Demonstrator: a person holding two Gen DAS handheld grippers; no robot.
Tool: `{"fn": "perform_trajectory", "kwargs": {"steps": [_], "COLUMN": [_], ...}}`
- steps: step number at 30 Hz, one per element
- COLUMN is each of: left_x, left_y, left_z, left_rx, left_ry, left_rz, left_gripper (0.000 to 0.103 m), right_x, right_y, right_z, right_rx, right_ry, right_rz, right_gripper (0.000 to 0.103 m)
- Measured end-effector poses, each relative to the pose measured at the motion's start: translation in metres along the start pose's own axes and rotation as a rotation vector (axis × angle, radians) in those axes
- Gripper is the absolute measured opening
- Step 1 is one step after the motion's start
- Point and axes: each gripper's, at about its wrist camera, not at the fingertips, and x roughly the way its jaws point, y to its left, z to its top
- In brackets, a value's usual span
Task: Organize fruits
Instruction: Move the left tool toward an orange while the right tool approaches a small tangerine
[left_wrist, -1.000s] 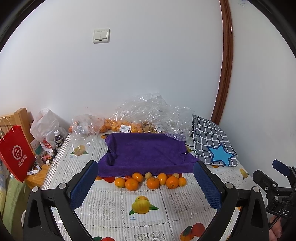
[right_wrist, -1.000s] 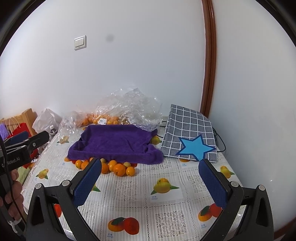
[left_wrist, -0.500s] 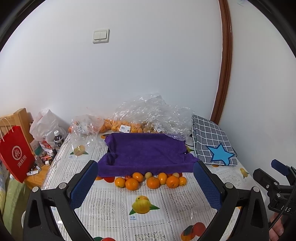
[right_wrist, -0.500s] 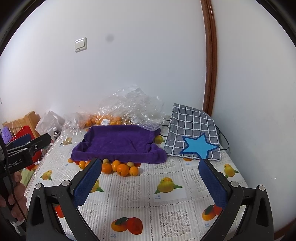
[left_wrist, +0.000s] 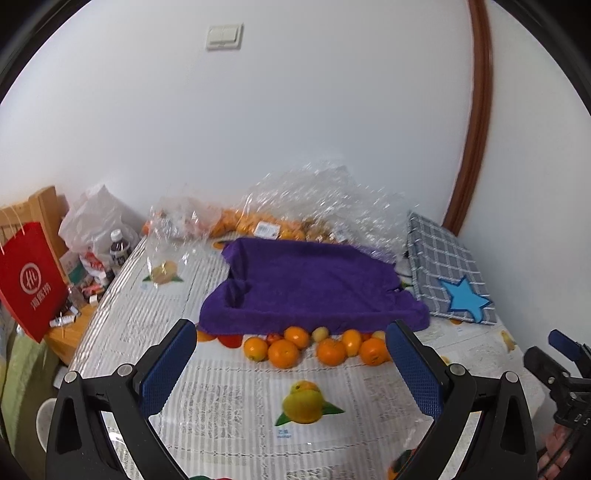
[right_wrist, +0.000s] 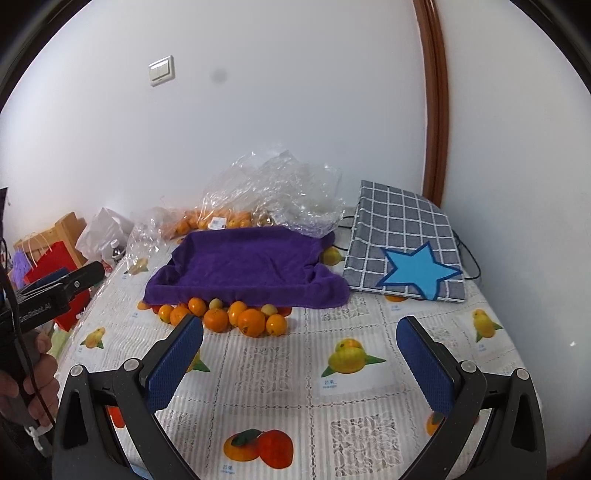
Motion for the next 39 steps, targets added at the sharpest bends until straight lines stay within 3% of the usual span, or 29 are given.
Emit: {"fn": "perform_trajectory", "kwargs": {"steps": [7, 12, 15, 18, 24, 28, 32, 39], "left_x": [0.049, 0.084, 0.103, 0.117, 0.134, 0.143, 0.149, 0.153], "left_y": [0.025, 0.037, 0.04, 0.042, 0.048, 0.055, 0.061, 0.06], "left_z": [-0.021, -0.04, -0.05, -0.058, -0.066, -0.07, -0.073, -0.077], "left_rx": [-0.043, -0.042, -0.031, -0.021, -0.014, -0.009, -0.011, 0.003], "left_ry": [0.098, 0.178, 0.211, 0.238, 0.248, 0.268, 0.273, 0.275], "left_rz": [0.03, 0.038, 0.052, 0.047, 0.01, 0.012, 0.028, 0.03], "left_gripper": [0.101, 0.095, 0.092, 0.08, 0.069, 0.069, 0.069, 0.067], "right_x": [0.055, 0.098, 0.12, 0.138, 0.167, 0.187, 0.197, 0.212], "right_y": [0.007, 0.007, 0.005, 0.004, 0.002, -0.002, 0.002, 0.013], "right_z": [-0.021, -0.039, -0.045, -0.049, -0.054, -0.057, -0.058, -0.055], "right_rx": [-0.074, -0.03, -0.015, -0.012, -0.012, 0.022, -0.002, -0.047], "right_ry": [0.073, 0.119, 0.145, 0.153, 0.179, 0.239, 0.248, 0.263], "right_rz": [0.041, 0.053, 0.047, 0.011, 0.031, 0.085, 0.133, 0.12], "right_gripper": [0.103, 0.102, 0.095, 0.086, 0.067, 0.056, 0.056, 0.056]}}
